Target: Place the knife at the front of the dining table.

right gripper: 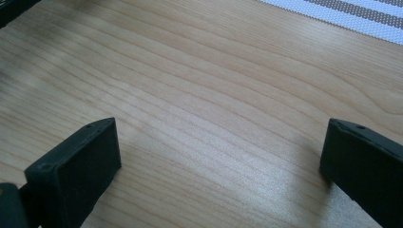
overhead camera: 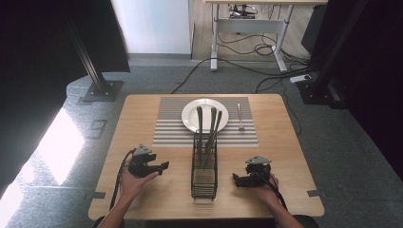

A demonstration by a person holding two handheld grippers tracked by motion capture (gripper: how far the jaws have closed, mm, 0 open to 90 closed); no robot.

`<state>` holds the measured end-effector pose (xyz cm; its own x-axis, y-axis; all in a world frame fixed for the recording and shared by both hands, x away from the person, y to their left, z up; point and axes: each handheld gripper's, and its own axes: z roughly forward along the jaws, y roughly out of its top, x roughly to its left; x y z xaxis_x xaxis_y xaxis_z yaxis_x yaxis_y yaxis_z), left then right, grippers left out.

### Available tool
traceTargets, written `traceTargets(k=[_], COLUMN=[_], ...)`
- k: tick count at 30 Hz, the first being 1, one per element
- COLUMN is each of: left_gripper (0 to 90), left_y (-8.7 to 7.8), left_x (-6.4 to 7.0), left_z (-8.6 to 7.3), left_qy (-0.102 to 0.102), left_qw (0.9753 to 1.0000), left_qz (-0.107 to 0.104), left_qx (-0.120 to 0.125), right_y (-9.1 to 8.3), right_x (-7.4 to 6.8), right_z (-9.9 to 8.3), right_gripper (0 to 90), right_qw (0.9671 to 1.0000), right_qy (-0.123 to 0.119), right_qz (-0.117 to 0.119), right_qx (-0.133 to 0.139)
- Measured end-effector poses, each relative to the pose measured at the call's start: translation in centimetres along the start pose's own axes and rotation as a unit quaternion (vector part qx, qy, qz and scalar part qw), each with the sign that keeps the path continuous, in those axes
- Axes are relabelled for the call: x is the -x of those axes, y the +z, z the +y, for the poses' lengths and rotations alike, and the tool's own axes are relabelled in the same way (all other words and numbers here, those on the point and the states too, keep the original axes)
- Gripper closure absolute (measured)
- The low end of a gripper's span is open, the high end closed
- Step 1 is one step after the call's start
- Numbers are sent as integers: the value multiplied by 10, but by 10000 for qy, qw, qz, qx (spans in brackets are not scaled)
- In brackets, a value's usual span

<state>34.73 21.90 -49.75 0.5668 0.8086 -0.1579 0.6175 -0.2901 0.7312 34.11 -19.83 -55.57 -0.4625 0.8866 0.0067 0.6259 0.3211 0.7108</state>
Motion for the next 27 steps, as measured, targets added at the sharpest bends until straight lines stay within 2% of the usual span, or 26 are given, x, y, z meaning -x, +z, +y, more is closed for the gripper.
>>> traceTargets(k=[8, 11, 18, 22, 27], left_gripper=[298, 298, 278, 265, 262], left_y=[1, 0, -7, -11, -11], left_x=[1, 1, -3, -6, -2], left_z=[2, 2, 3, 6, 14], left_qy=[27, -31, -155, -233, -164], left_qw=[10000, 10000, 9996, 9992, 9990], left_qz=[-1, -18, 64, -36, -73], left_qx=[-32, 10, 225, 324, 398], right_y=[1, 1, 1, 1, 1], right_x=[0, 1, 0, 0, 0], right_z=[0, 0, 1, 1, 1], right_gripper=[0, 0, 0, 0, 0], right_qw=[10000, 10000, 10000, 10000, 10000], right_qy=[6, -12, 1, 13, 7], right_qz=[-10, 3, -13, -24, -20], right_qx=[20, 16, -13, -3, 6])
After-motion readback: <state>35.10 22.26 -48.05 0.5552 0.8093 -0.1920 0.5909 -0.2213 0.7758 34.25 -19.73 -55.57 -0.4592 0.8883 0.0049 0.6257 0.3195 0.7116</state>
